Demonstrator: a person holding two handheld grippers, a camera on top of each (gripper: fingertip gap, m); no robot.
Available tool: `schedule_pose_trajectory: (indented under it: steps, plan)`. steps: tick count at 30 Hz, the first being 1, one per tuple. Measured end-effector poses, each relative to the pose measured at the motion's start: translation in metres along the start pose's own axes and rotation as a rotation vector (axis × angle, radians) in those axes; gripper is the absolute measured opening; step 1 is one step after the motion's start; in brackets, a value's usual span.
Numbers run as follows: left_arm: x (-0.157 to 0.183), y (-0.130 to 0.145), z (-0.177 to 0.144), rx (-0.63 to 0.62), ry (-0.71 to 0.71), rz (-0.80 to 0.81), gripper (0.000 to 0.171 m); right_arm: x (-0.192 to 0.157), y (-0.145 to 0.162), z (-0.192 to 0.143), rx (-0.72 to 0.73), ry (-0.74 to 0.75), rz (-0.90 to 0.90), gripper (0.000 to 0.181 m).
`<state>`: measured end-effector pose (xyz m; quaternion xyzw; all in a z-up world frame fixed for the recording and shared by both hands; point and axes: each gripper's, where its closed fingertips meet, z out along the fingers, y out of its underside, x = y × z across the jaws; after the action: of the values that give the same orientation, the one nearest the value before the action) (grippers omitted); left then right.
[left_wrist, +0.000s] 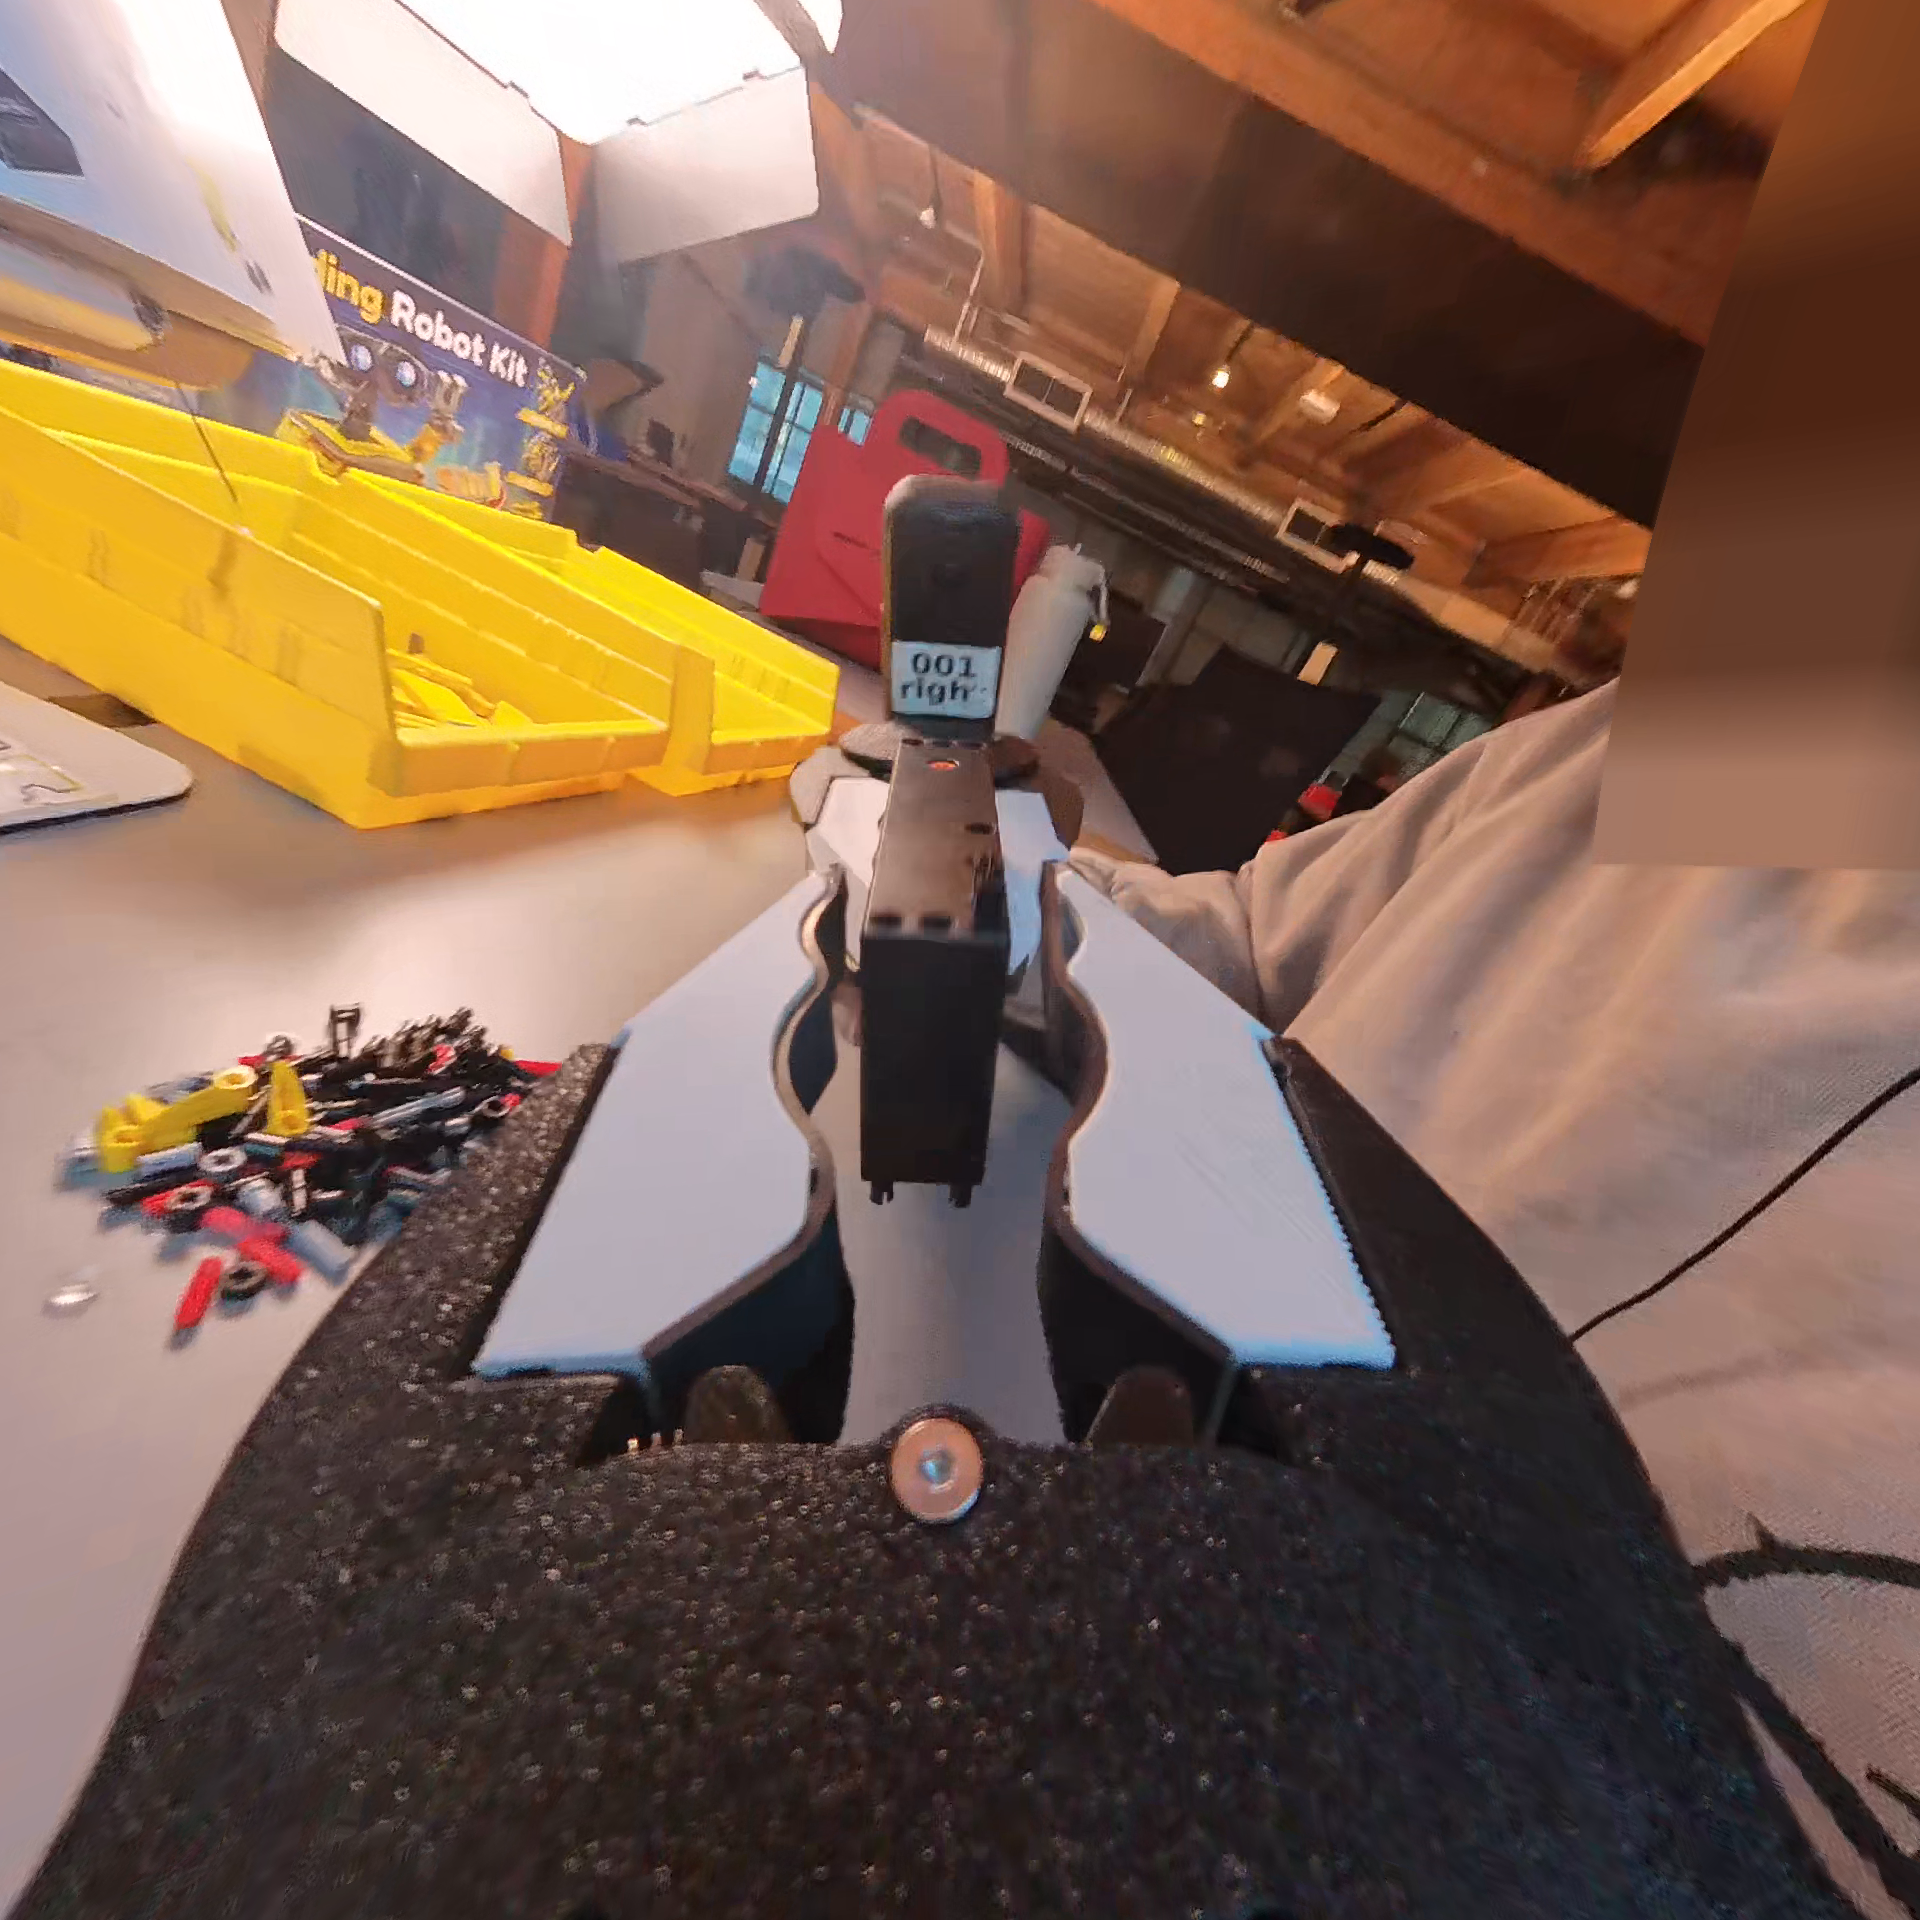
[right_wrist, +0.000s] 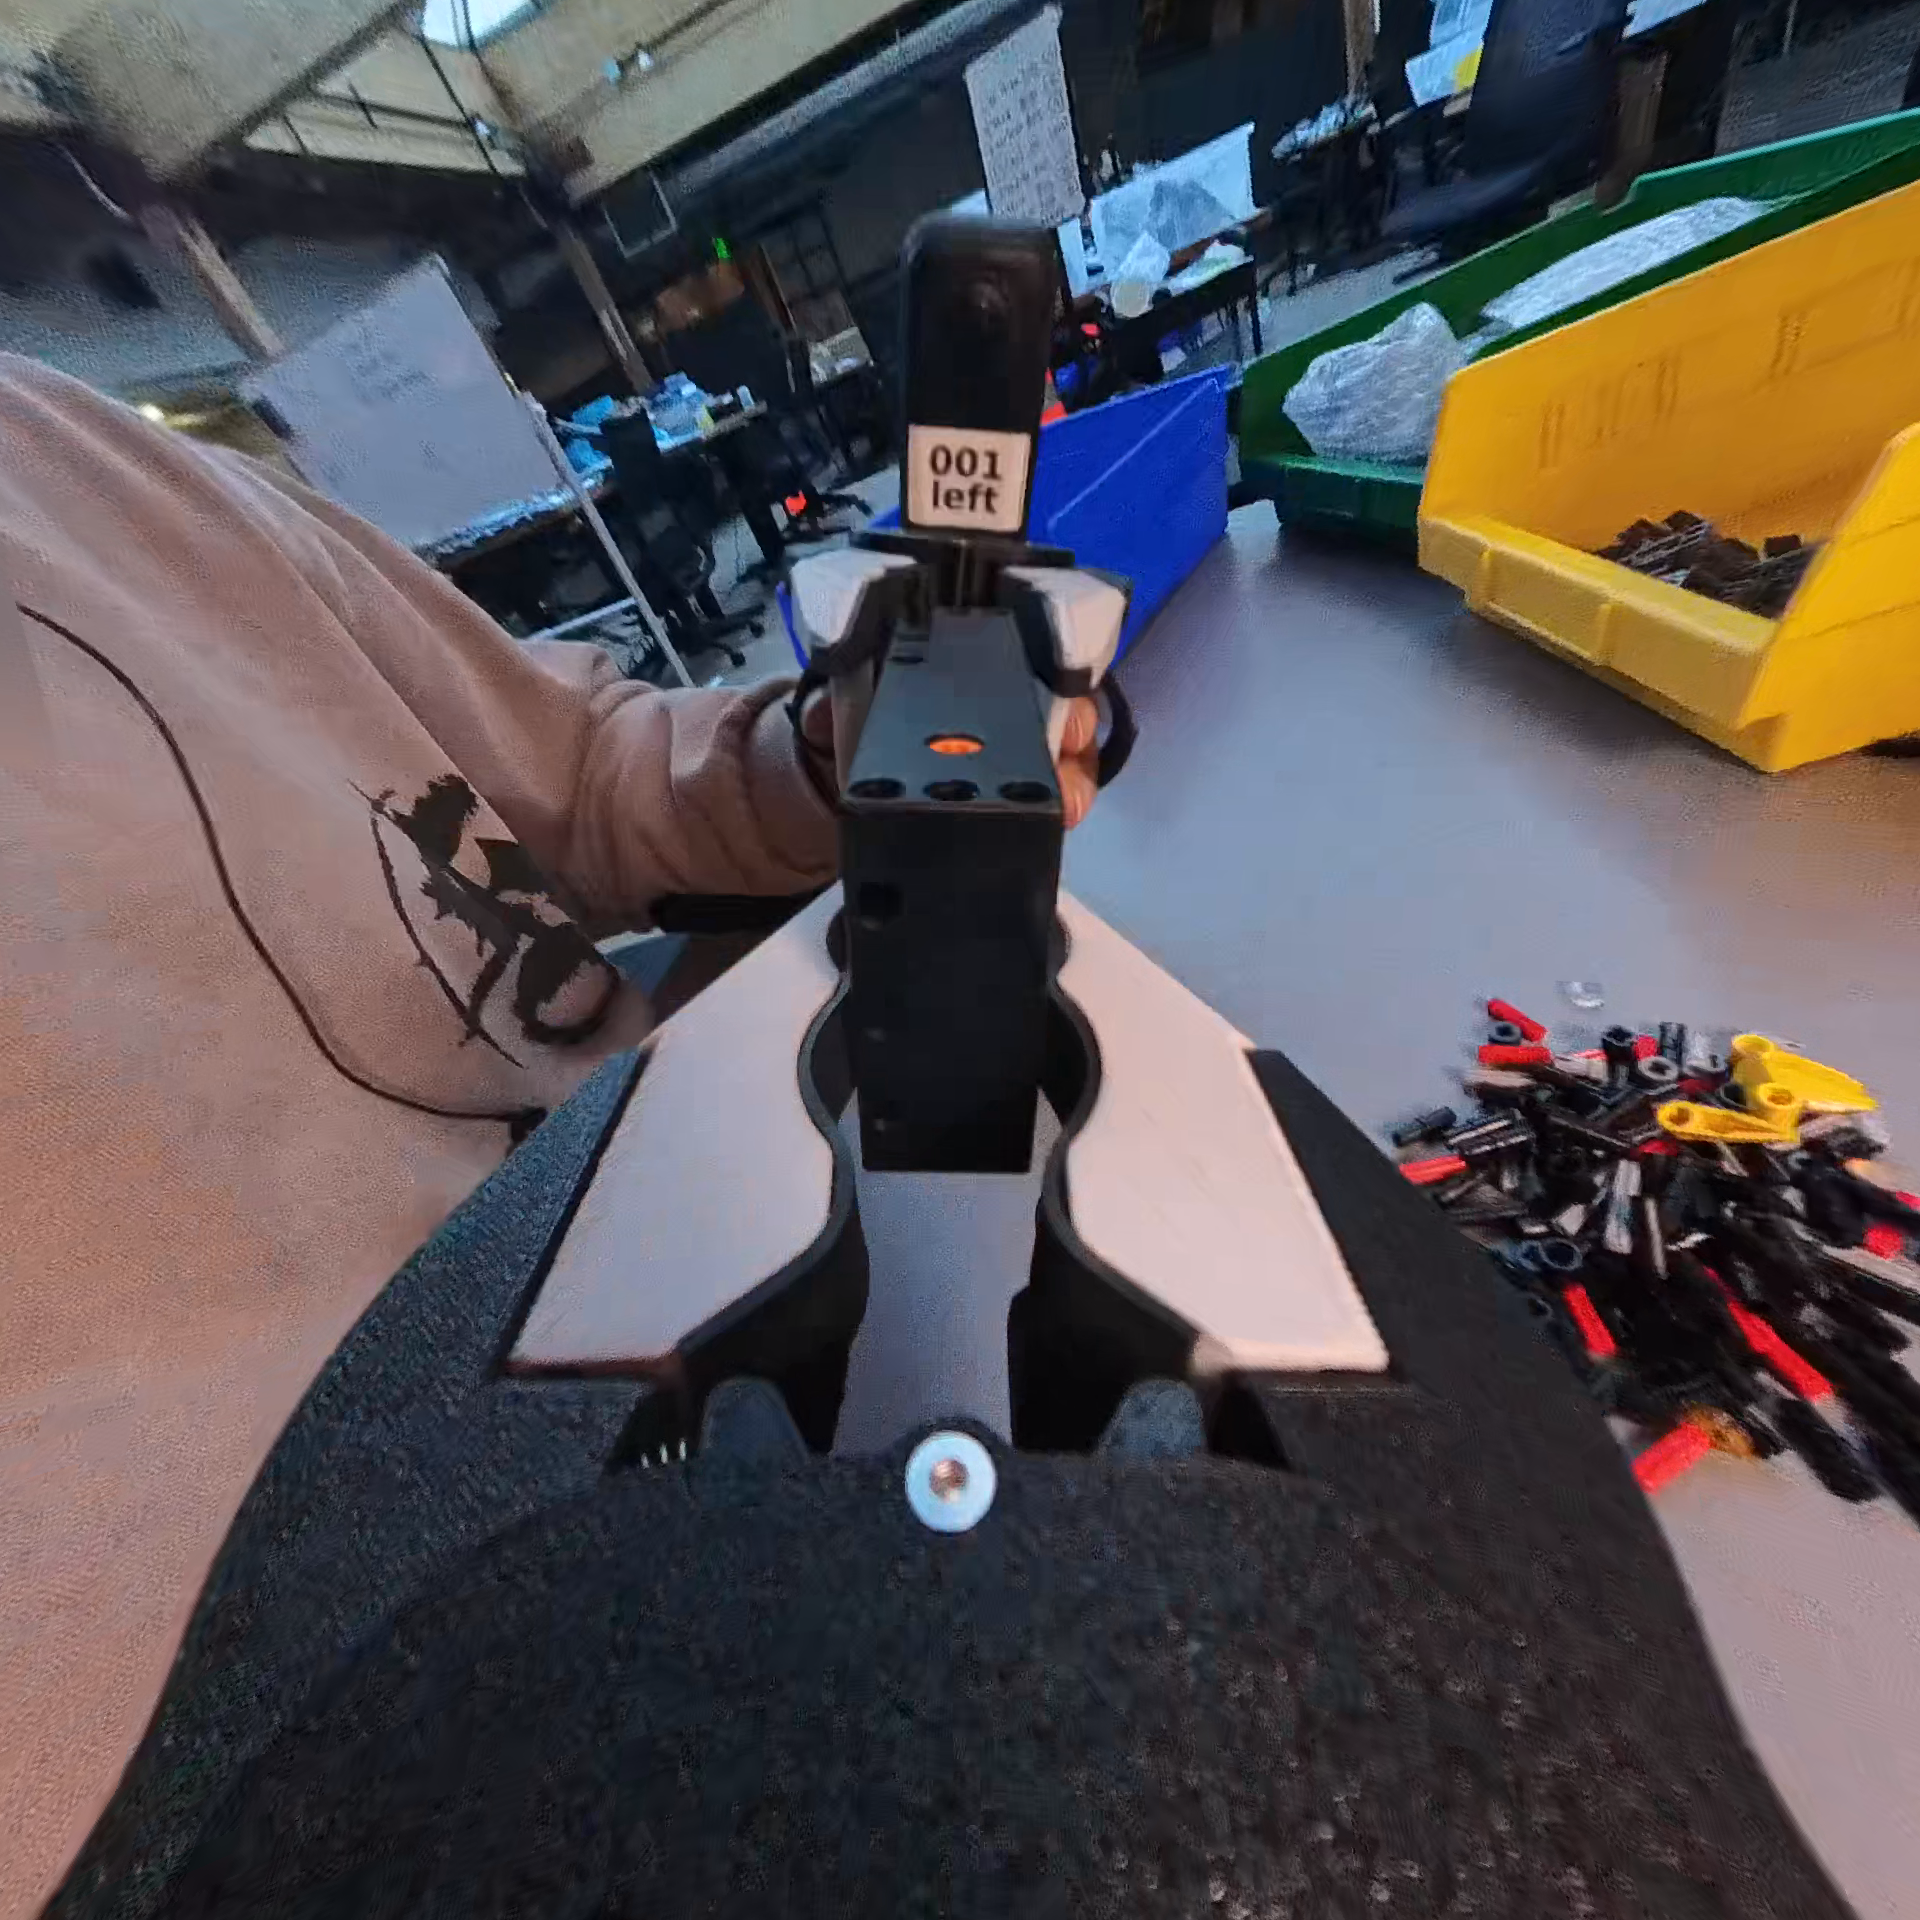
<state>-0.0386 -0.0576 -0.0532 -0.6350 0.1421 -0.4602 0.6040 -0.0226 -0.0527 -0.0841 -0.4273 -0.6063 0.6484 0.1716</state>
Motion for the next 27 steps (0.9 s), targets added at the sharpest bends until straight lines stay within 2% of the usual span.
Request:
schedule_pose_trajectory:
  steps: [1,3,7,15,18,21,23,27]
  plan:
    - [-0.001,0.007,-0.002,-0.061,-0.01,0.022,0.026,0.002,0.004,0.0,-0.03,0.018,-0.026,0.026]
    - [0.001,0.02,-0.002,-0.167,-0.005,0.056,0.026,-0.002,-0.002,0.0,-0.007,-0.003,-0.013,0.026]
    - [-0.004,0.028,-0.001,-0.197,-0.051,0.102,0.026,0.002,-0.012,-0.005,0.068,-0.001,0.022,0.026]
    - [-0.006,0.017,-0.002,-0.095,-0.091,0.154,0.024,0.008,-0.03,-0.018,0.256,-0.005,0.119,0.026]
    - [-0.003,0.007,-0.006,-0.034,-0.101,0.188,0.016,0.011,-0.037,-0.025,0.321,0.004,0.14,0.026]
    - [-0.001,0.008,-0.001,-0.038,-0.098,0.195,0.014,0.011,-0.037,-0.024,0.324,0.008,0.128,0.026]
    - [0.003,0.006,0.001,-0.019,-0.081,0.187,0.007,0.009,-0.038,-0.022,0.336,-0.004,0.14,0.026]
    - [0.007,0.007,0.003,-0.014,-0.046,0.122,0.006,0.007,-0.042,-0.025,0.372,-0.025,0.155,0.026]
